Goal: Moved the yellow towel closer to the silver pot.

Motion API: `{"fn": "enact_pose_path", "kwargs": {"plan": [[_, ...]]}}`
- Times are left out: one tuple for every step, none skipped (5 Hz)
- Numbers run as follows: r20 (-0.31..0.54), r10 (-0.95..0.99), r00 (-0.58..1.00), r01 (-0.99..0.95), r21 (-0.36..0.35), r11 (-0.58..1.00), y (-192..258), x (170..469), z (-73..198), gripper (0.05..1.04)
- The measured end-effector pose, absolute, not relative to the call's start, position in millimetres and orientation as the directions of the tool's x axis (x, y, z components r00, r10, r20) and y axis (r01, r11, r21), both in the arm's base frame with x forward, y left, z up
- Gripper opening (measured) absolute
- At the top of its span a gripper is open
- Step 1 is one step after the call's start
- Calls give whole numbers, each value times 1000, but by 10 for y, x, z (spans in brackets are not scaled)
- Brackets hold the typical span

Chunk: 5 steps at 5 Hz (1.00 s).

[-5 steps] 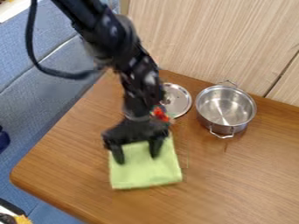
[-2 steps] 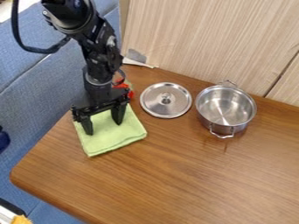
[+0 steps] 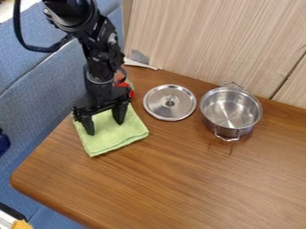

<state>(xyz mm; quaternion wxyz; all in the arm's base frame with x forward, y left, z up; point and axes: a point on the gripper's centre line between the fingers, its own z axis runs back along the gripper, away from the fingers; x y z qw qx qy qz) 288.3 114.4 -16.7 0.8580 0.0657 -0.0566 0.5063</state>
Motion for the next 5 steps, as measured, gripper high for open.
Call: {"fn": "enact_pose_path", "kwargs": {"plan": [[157, 850, 502, -864, 37, 503, 1031, 2879, -163, 999], [158, 823, 546, -834, 8, 551, 848, 2847, -46, 998], [190, 810, 554, -817, -64, 573, 727, 2890, 203, 998], [230, 800, 554, -804, -102, 586, 661, 2908, 440, 998], [259, 791, 553, -793, -128, 596, 644, 2886, 586, 998]]}}
